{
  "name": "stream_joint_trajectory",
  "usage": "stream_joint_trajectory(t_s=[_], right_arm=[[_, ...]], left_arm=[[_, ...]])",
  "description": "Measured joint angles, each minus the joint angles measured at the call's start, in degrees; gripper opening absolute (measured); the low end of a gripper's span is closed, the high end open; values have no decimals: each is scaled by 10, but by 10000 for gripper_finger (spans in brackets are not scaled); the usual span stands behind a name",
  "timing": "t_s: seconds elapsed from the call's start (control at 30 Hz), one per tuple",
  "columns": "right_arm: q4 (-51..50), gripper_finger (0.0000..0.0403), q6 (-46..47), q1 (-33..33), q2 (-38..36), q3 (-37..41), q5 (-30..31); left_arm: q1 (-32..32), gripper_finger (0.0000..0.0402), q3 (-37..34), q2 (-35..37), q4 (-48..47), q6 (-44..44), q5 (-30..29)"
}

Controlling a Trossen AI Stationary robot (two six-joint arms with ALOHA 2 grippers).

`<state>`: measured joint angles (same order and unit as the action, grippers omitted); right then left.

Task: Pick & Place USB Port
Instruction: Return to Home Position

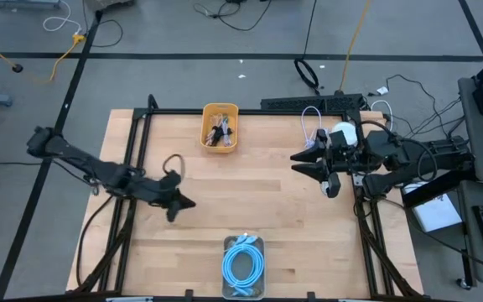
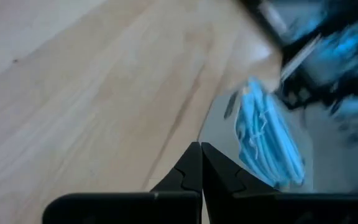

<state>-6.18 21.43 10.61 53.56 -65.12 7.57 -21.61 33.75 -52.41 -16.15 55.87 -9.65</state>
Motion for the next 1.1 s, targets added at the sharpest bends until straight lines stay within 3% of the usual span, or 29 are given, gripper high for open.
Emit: stream_joint_trajectory(t_s=[0.13, 0.47, 0.57, 0.67, 0.87, 0.97, 1.1], right_arm=[[-1, 125, -32, 0, 0, 0, 2], [-35, 125, -88, -1, 1, 0, 46], [-36, 125, -53, 0, 0, 0, 45], [-68, 125, -98, 0, -2, 0, 43], [-347, 115, -177, 4, -17, 4, 47], [-417, 81, -195, 3, -40, 34, 62], [-409, 13, -216, 3, -113, 102, 56]], left_arm=[[-21, 0, -108, 109, 91, -6, -38], [-22, 0, -281, 332, 10, -35, -19], [-19, 0, -278, 356, 17, -110, -37], [-12, 0, -277, 366, -15, -183, -48], [8, 0, -275, 367, -16, -194, -54], [13, 0, -275, 367, -16, -180, -47], [15, 0, -275, 367, -16, -168, -43]])
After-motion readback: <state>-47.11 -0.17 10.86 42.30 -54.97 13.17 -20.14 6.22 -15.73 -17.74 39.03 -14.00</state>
